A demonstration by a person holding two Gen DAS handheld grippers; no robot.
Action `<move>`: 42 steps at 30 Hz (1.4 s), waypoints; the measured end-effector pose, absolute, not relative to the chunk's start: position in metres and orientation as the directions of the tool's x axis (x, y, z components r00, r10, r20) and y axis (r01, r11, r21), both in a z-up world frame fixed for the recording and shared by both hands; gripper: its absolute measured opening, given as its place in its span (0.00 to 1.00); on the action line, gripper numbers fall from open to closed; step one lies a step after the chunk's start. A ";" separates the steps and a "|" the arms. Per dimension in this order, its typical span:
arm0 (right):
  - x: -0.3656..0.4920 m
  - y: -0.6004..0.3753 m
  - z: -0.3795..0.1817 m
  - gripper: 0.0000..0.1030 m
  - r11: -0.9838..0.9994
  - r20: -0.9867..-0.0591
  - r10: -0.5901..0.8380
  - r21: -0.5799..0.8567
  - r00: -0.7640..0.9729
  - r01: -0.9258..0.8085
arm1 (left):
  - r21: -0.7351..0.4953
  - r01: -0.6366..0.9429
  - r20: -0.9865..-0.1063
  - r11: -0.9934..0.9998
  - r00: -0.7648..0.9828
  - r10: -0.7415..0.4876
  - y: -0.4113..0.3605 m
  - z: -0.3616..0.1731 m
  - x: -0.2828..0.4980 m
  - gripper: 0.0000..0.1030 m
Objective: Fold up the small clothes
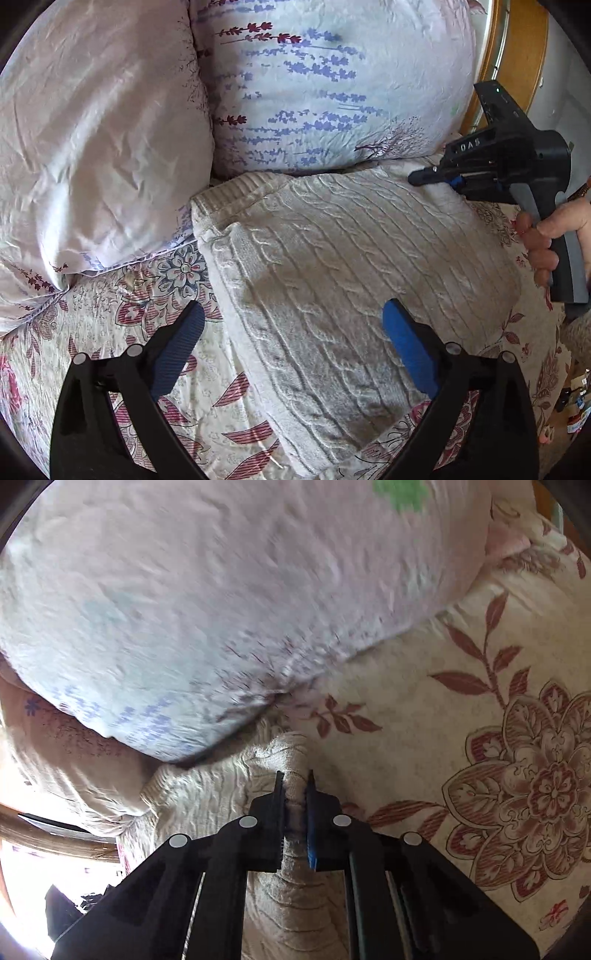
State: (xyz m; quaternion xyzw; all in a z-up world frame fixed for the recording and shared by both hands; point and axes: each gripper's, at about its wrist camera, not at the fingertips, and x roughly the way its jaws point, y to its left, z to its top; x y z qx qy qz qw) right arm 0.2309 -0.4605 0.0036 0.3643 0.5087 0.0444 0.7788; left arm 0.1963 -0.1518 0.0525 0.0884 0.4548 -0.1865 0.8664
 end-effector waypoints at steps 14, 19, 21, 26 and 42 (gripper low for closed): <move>0.197 -0.486 -0.015 0.78 0.592 -0.666 0.625 0.745 0.408 0.309 | -0.103 0.313 -0.874 0.944 0.425 -0.236 -0.133 0.039 0.232 0.98; 0.185 -0.480 -0.020 0.78 0.566 -0.624 0.683 0.780 0.380 0.265 | -0.304 0.240 -0.874 0.922 0.314 -0.370 -0.120 0.022 0.254 0.98; 0.185 -0.474 -0.020 0.78 0.563 -0.612 0.701 0.790 0.367 0.242 | -0.357 0.222 -0.867 0.907 0.283 -0.410 -0.116 0.016 0.258 0.98; 0.183 -0.461 -0.023 0.72 0.523 -0.560 0.754 0.828 0.342 0.204 | -0.540 0.159 -0.800 0.827 0.209 -0.563 -0.115 0.001 0.266 0.89; 0.166 -0.372 0.008 0.37 0.410 -0.393 0.853 0.912 0.343 0.023 | -0.676 0.157 -0.669 0.720 0.279 -0.689 -0.032 0.031 0.228 0.36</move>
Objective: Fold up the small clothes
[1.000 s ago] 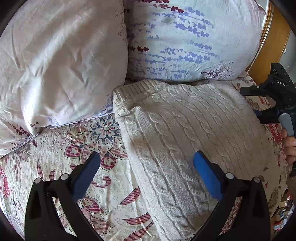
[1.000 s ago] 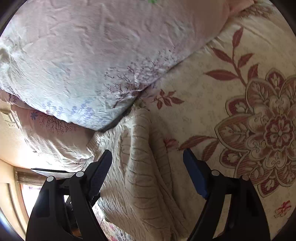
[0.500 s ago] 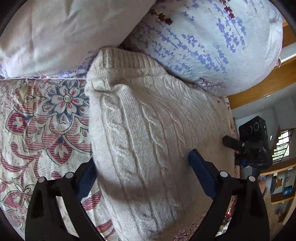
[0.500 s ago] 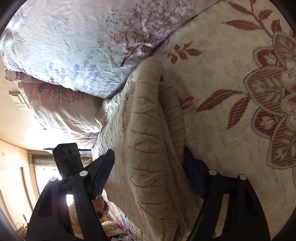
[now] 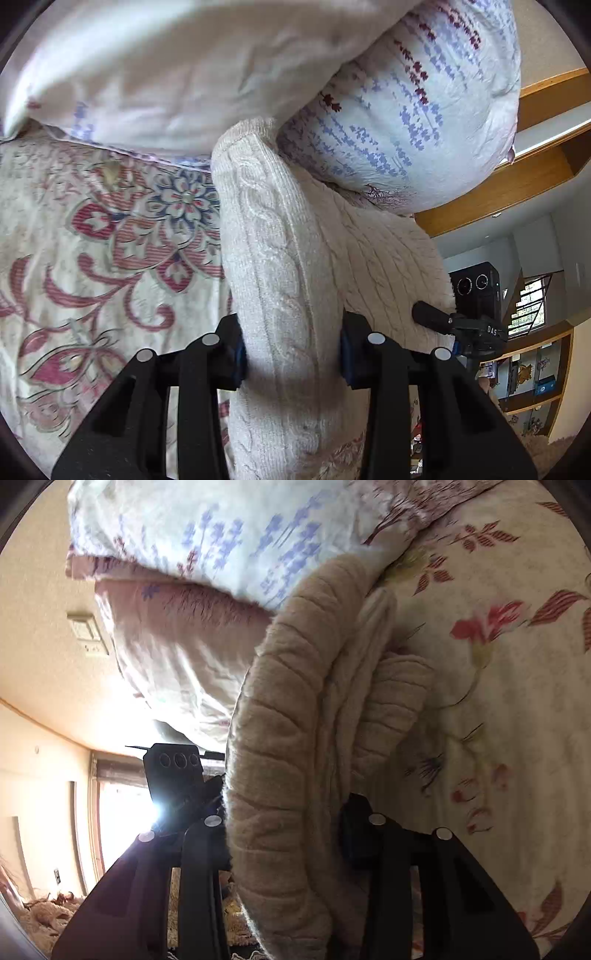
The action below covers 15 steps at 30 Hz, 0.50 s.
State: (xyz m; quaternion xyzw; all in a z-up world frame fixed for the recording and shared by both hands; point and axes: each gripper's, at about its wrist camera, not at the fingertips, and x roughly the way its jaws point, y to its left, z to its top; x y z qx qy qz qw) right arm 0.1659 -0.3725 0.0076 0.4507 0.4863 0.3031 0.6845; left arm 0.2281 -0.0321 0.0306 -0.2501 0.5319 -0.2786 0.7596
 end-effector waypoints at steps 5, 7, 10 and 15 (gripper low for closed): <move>0.158 -0.314 0.004 0.36 0.440 -0.411 0.869 0.897 0.277 -0.049 | -0.627 0.157 -0.698 0.763 0.322 -0.640 0.025 0.042 0.193 0.38; 0.162 -0.293 -0.010 0.36 0.502 -0.480 0.844 0.864 0.241 -0.035 | -0.570 0.119 -0.751 0.813 0.325 -0.575 0.046 0.029 0.195 0.42; 0.171 -0.287 -0.028 0.44 0.519 -0.513 0.832 0.854 0.209 0.031 | -0.560 0.041 -0.772 0.827 0.335 -0.540 0.058 0.002 0.195 0.62; 0.170 -0.318 0.007 0.55 0.608 -0.586 0.761 0.794 0.278 0.008 | -0.372 0.050 -0.809 0.927 0.472 -0.350 0.059 0.038 0.177 0.70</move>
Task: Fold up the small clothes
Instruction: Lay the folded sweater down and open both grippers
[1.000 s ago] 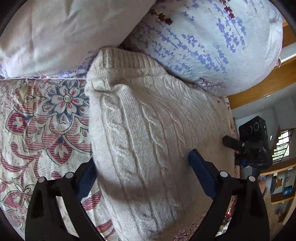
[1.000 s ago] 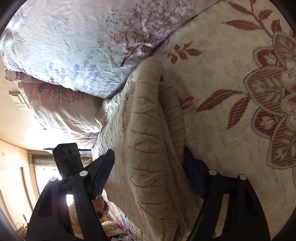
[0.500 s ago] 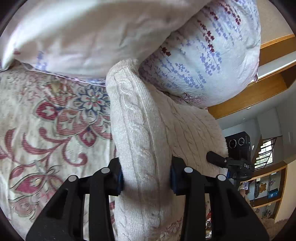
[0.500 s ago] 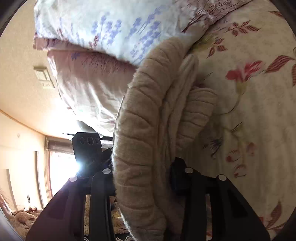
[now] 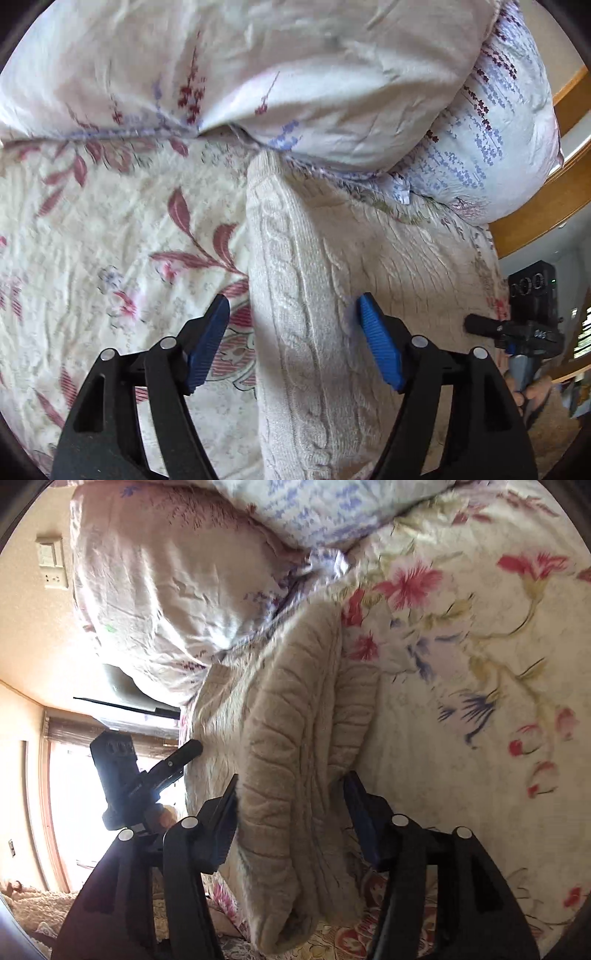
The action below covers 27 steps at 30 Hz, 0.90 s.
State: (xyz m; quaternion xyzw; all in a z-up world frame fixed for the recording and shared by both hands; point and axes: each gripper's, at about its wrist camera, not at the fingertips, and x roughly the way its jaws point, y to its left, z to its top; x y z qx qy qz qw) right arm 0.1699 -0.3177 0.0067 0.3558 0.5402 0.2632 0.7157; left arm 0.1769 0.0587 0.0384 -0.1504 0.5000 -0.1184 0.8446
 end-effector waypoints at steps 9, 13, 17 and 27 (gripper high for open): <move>0.215 -0.312 0.015 0.09 0.603 -0.578 0.733 0.796 0.358 0.048 | -0.190 0.295 -0.764 0.936 0.554 -0.330 -0.011 0.078 0.170 0.81; 0.221 -0.299 0.009 0.09 0.722 -0.696 0.621 0.687 0.360 0.084 | -0.150 0.328 -0.831 0.933 0.469 -0.299 -0.037 0.051 0.180 0.81; 0.210 -0.331 -0.009 0.10 0.694 -0.688 0.627 0.706 0.365 0.139 | -0.093 0.357 -0.847 0.929 0.463 -0.263 -0.050 0.035 0.187 0.81; 0.137 -0.333 0.063 0.29 0.796 -0.662 0.546 0.601 0.514 -0.073 | -0.057 0.307 -0.808 0.950 0.545 -0.224 -0.023 0.064 0.155 0.80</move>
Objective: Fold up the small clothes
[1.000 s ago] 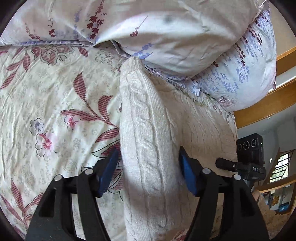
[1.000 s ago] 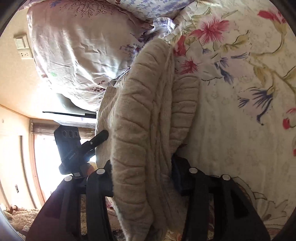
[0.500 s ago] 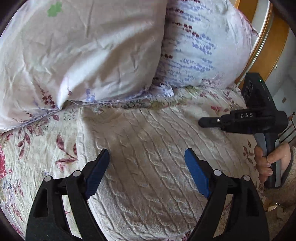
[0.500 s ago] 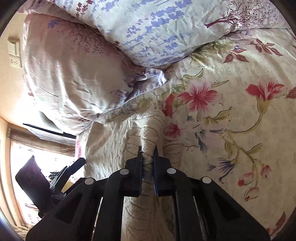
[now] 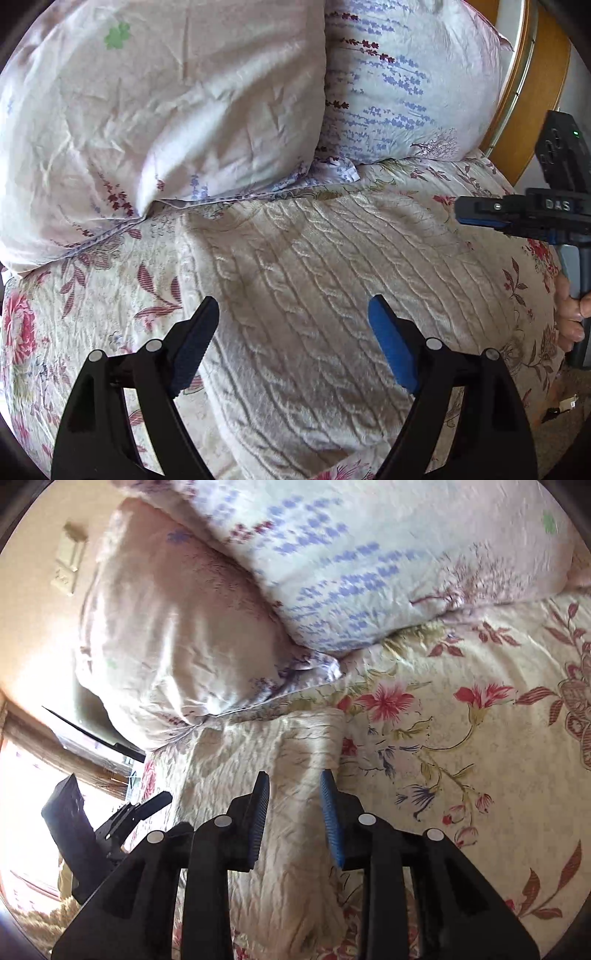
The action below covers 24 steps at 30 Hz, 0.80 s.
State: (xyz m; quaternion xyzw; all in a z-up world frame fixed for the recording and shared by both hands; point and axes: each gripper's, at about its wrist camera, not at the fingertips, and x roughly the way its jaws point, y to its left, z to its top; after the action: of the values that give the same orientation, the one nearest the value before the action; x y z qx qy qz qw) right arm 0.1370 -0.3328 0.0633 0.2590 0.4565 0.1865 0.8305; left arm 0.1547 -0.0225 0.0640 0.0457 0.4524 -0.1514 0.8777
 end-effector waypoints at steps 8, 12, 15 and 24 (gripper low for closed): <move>0.094 -0.289 0.071 0.29 0.861 -0.692 0.495 0.472 0.526 -0.189 | -0.070 0.253 -0.799 0.965 0.565 -0.206 -0.019 0.063 0.133 0.81; 0.092 -0.270 0.048 0.29 0.911 -0.779 0.412 0.369 0.473 -0.185 | -0.063 0.233 -0.826 0.970 0.533 -0.181 -0.028 0.043 0.134 0.83; 0.095 -0.267 0.025 0.29 0.920 -0.791 0.389 0.358 0.473 -0.159 | -0.008 0.236 -0.829 0.972 0.542 -0.138 -0.041 0.033 0.133 0.90; 0.043 -0.271 0.066 0.30 0.952 -0.735 0.304 0.258 0.606 -0.165 | 0.025 0.122 -0.769 0.992 0.636 -0.059 -0.011 0.050 0.089 0.88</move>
State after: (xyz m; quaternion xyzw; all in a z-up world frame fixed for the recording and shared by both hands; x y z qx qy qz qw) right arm 0.0433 -0.2710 0.0663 0.0823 0.4237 0.1315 0.8924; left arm 0.0895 -0.0106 0.0497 0.0372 0.4235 -0.0500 0.9037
